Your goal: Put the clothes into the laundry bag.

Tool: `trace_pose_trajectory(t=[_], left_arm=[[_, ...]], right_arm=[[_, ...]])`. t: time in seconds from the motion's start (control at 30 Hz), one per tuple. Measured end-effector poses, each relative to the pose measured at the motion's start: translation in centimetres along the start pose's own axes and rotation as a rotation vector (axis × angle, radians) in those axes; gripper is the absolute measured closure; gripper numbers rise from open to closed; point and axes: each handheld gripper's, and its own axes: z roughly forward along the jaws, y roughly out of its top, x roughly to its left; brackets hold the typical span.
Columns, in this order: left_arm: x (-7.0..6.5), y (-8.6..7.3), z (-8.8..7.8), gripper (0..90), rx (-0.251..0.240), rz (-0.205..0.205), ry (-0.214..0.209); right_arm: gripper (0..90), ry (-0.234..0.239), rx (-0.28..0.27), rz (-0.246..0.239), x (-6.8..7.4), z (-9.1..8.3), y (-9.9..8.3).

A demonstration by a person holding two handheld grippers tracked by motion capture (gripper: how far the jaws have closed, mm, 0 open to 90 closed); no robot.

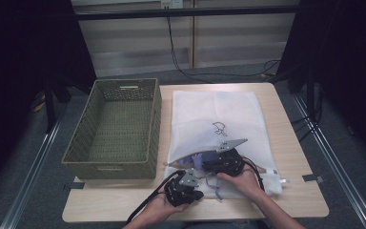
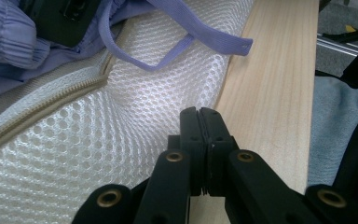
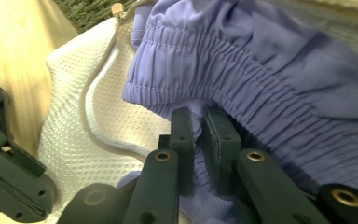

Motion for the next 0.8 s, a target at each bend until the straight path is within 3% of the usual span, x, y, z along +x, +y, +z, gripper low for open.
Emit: trace_pose_trajectory(t=[0.1,0.13,0.17,0.23,0.33,0.8], left_arm=[[0.1,0.0,0.0,89.2,0.001,-0.003,-0.002],[0.1,-0.1,0.2,89.1,-0.029,-0.01,-0.008],[0.2,0.0,0.0,89.2,-0.006,-0.01,-0.013],[0.3,-0.1,0.1,89.2,-0.022,-0.018,-0.027],[0.2,-0.2,0.2,89.2,-0.04,-0.018,-0.015],[0.2,-0.2,0.2,89.1,-0.034,-0.013,-0.017]], right_arm=[[81.6,-0.02,0.006,-0.009,-0.1,0.0,0.2],[81.4,-0.017,0.002,-0.005,-0.2,0.0,0.1],[81.5,-0.022,0.003,-0.002,-0.2,0.0,0.1],[81.7,-0.02,0.005,0.001,-0.3,0.0,0.1],[81.7,-0.03,-0.007,0.005,-0.5,0.1,0.1],[81.8,-0.054,-0.032,0.034,-1.6,0.6,0.6]])
